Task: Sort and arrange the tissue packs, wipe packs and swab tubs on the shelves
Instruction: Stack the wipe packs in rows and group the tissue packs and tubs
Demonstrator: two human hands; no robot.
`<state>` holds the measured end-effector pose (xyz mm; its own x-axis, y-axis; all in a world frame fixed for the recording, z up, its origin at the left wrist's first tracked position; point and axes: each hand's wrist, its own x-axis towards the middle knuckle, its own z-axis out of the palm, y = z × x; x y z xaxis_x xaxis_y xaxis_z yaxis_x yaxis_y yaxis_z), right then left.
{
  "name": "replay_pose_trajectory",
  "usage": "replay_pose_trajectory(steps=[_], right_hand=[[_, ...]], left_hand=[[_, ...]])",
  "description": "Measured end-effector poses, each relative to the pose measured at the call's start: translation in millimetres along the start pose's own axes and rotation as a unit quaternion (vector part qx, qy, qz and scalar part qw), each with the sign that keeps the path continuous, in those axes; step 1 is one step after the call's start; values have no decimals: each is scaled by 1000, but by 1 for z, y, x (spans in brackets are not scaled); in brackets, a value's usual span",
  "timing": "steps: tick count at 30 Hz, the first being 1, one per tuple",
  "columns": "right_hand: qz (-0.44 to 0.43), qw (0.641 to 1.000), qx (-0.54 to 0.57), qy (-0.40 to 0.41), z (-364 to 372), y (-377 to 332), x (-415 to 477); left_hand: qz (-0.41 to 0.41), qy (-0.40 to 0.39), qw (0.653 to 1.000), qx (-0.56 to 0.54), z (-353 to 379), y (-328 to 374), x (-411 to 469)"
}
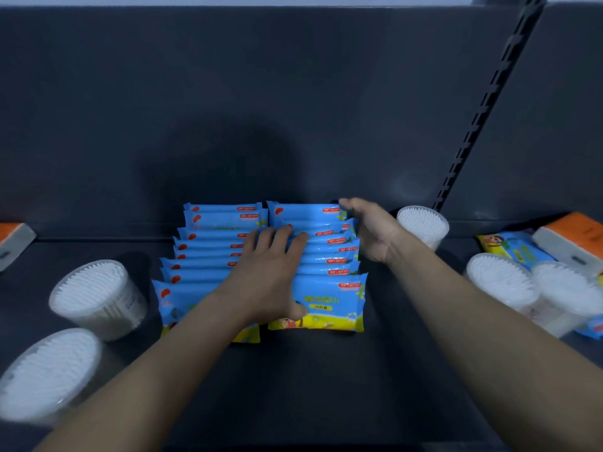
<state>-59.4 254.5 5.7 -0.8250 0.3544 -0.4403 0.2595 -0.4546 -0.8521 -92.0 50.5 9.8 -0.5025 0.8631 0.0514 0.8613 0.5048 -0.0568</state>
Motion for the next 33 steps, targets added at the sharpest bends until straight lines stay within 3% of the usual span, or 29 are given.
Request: replay_pose_trajectory(steps=[5, 10, 16, 19, 23, 26, 30, 31, 33], right_hand=[[-63, 993, -74, 71, 14, -1, -5], [-67, 994, -53, 66, 7, 0, -15], [-83, 989, -103, 68, 6, 11, -25], [-118, 971, -203, 50, 4, 12, -34], [-164, 891, -413, 91, 10, 9, -55], [-210, 820, -531, 49, 20, 7, -71], [-123, 643, -756, 4, 30, 14, -84], [-127, 627, -768, 15, 31, 16, -84], [-146, 634, -759, 33, 34, 18, -83]], left_hand=[[3, 17, 999, 39, 0, 3, 6], [5, 102, 993, 61, 9, 2, 10], [7, 52, 998, 24, 8, 2, 10], [6, 56, 998, 23, 8, 2, 7], [13, 68, 997, -16, 5, -1, 3], [19, 58, 998, -33, 2, -4, 0], [18, 40, 997, -64, -1, -10, -10], [9, 34, 997, -75, -3, -13, -13], [-14, 15, 995, -98, -8, -21, -21]])
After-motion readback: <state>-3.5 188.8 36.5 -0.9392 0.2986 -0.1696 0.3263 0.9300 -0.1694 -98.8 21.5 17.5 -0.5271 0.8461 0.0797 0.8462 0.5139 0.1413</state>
